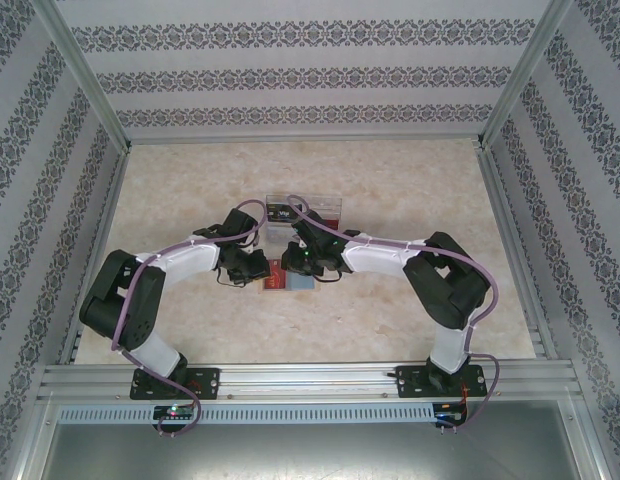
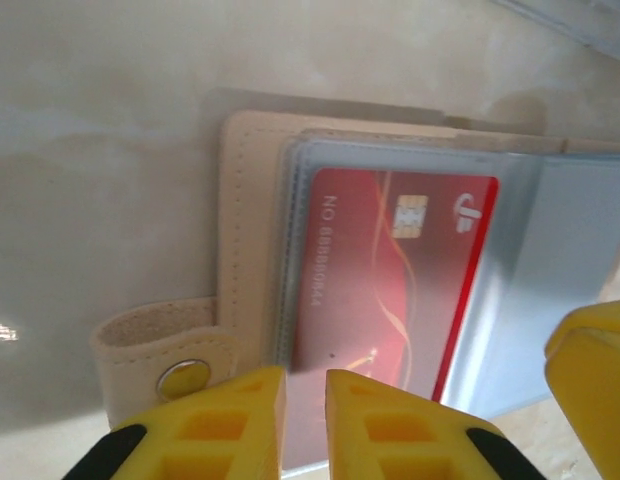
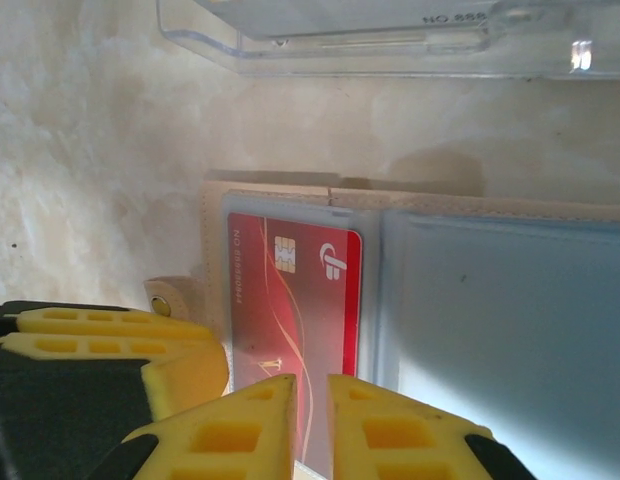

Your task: Take the credit cards out of the card holder

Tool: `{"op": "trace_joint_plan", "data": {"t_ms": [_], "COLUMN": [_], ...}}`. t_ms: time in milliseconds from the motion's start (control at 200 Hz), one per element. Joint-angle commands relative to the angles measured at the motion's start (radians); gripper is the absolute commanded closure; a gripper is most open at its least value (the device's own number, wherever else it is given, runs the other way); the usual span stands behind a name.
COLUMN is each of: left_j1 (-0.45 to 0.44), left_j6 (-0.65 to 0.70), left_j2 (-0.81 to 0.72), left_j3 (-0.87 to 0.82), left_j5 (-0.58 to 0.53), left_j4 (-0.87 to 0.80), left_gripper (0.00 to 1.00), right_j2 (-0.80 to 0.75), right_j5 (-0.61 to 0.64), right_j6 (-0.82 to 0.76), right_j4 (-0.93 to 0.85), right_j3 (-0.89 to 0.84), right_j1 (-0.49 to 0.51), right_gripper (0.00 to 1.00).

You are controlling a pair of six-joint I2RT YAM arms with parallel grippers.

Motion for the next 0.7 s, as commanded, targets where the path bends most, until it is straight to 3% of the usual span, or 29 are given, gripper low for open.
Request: {"op": "trace_joint_plan", "data": {"t_ms": [0, 694], "left_j1": [0.013, 0.011], "left_j6": [-0.006, -0.016], "left_j2": [0.020, 0.043], "left_j3": [-0.015, -0.030], "left_j5": [-0.032, 0.017], "left_j4": [-0.009, 0.025], "left_gripper": [0.82, 0.82], "right_j2": [0.020, 0.055], "right_j5": [-0.024, -0.064], "right_j6": [0.029, 0.045], "right_j4": [0.027, 0.022], "right_j3": [-0.013, -0.035], "right_j1": [0.005, -0.005], "right_gripper": [0.83, 0.83]}}
